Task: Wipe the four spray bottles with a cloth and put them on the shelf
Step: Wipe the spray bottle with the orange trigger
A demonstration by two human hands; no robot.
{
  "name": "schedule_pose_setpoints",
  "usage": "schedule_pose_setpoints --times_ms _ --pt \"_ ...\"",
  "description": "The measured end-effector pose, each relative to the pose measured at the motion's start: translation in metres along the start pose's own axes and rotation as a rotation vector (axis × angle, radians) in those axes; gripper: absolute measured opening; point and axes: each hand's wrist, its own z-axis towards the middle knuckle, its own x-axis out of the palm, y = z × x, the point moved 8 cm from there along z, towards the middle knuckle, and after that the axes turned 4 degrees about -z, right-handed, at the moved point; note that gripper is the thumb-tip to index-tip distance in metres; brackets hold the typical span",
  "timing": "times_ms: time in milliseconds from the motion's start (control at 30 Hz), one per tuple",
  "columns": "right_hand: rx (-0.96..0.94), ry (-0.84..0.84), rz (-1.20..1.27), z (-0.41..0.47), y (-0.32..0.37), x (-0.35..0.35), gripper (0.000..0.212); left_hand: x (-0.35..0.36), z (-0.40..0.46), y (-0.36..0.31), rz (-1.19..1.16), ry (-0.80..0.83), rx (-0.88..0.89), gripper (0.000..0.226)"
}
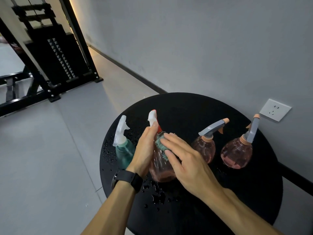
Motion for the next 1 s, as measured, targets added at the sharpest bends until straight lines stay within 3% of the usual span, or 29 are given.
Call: schedule_pose_setpoints --times_ms 233,400,600,700,767,1000 --pt "-0.156 -0.028 -0.029 -0.035 -0.001 0.005 0.04 -0.011 0.009 -0.006 -0.036 -0.015 0.047 0.068" --pt "-0.246 -0.043 -0.08 -0.053 -0.003 0.003 0.038 -0.012 0.01 -0.007 -0.068 -0.055 0.036 0.08" --pt "-0.121 -0.056 0.033 -0.04 -0.011 -0.01 0.038 0.011 0.005 -0.005 -0.022 0.022 0.027 0.069" --pt "-0.033 -0.056 0.11 -0.027 -0.015 -0.015 0.04 0.018 -0.002 -0.002 -0.033 0.042 0.03 0.038" --pt "0.013 -0.053 0.146 -0.019 -0.018 -0.019 0.039 0.024 -0.006 0.0 -0.036 0.077 0.016 0.029" --pt "0.071 -0.066 0.156 -0.005 -0.021 -0.021 0.037 0.028 -0.016 -0.007 0.033 0.088 0.027 0.05"
